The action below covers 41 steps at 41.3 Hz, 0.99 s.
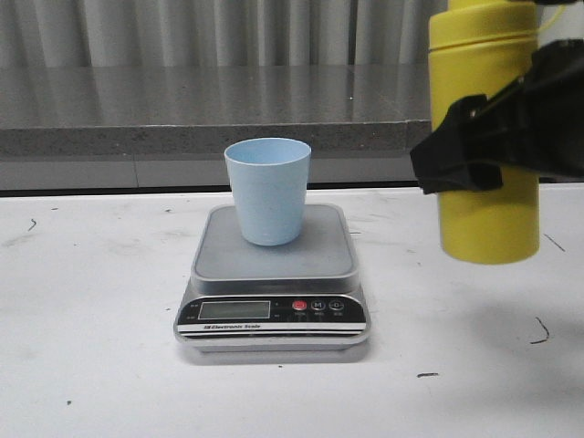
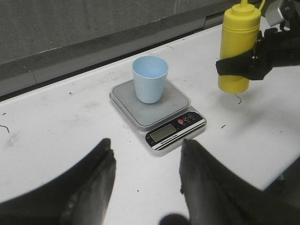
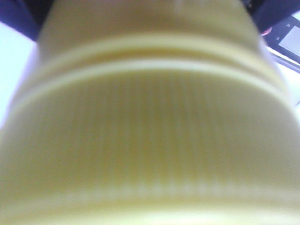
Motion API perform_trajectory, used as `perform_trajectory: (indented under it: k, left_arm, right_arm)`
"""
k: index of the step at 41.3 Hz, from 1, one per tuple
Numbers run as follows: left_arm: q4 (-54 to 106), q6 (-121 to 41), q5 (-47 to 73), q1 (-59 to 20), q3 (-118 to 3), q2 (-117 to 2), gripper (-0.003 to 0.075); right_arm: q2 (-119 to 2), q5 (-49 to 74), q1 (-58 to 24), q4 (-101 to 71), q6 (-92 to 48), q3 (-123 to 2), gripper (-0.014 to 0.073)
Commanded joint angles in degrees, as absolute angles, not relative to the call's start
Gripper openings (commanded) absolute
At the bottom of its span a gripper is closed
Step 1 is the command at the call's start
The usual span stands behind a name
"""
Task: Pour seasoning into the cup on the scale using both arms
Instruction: 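Lift the yellow bottle and tilt its nozzle toward the cup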
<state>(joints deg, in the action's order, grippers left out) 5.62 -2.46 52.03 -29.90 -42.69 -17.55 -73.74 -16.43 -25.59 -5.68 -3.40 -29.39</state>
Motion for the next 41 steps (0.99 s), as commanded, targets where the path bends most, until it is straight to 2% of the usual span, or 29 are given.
perform_trajectory:
  k: [1, 10, 21, 27, 41]
  left_arm:
    - [6.01, -2.05, 47.83, -30.31, -43.97, -18.20, 0.0316]
    - [6.01, -2.05, 47.83, -30.31, -43.97, -18.20, 0.0316]
    - [6.01, -2.05, 47.83, -30.31, -43.97, -18.20, 0.0316]
    - [6.01, -2.05, 47.83, -30.31, -43.97, -18.20, 0.0316]
    - [6.01, -2.05, 47.83, -30.31, -43.97, -18.20, 0.0316]
  right_arm:
    - [-70.95, -8.82, -24.68, -4.82, -8.38, -38.17, 0.0343]
    - [-72.39, 14.90, -24.68, 1.25, -13.06, -54.75, 0.0343]
    - [-81.18, 34.11, -25.31, 17.17, -13.32, -73.50, 0.0343]
    - [-86.20, 38.21, -26.95, 26.84, -15.34, -78.10, 0.0343]
    - [-94.61, 40.61, -30.10, 39.84, -21.66, -78.17, 0.0343]
